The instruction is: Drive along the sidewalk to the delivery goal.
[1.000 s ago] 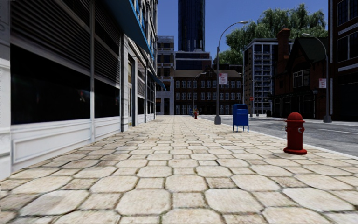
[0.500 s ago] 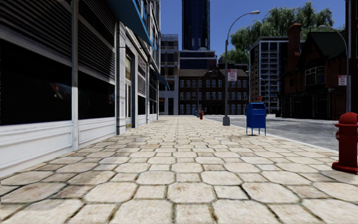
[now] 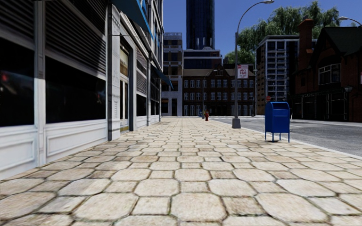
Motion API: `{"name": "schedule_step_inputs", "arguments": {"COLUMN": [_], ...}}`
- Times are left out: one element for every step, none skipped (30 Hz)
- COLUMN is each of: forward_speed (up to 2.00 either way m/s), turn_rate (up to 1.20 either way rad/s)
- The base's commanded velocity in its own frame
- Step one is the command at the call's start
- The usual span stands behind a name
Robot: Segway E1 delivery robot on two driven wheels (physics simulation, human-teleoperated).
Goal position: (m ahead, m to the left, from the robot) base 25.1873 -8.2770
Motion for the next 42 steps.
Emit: {"name": "schedule_step_inputs", "arguments": {"forward_speed": [2.0, 2.0, 2.0, 2.0, 2.0, 2.0, 2.0, 2.0, 2.0, 2.0, 2.0, 2.0, 2.0, 2.0, 2.0, 2.0, 2.0, 2.0, 2.0, 2.0, 2.0, 2.0, 2.0, 2.0, 2.0, 2.0, 2.0, 2.0, 2.0, 2.0, 2.0, 2.0, 2.0, 2.0, 2.0, 2.0, 2.0, 2.0, 2.0, 2.0, 2.0, 2.0], "turn_rate": [0.0, 0.0, 0.0, 0.0, 0.0, 0.0, 0.0, 0.0, 0.0, 0.0, 0.0, 0.0, 0.0, 0.0, 0.0, 0.0, 0.0, 0.0, 0.0, 0.0, 0.0, 0.0, 0.0, 0.0, 0.0, 0.0, 0.0, 0.0, 0.0, 0.0, 0.0, 0.0, 0.0, 0.0, 0.0, 0.0, 0.0, 0.0, 0.0, 0.0, 0.0, 0.0]}}
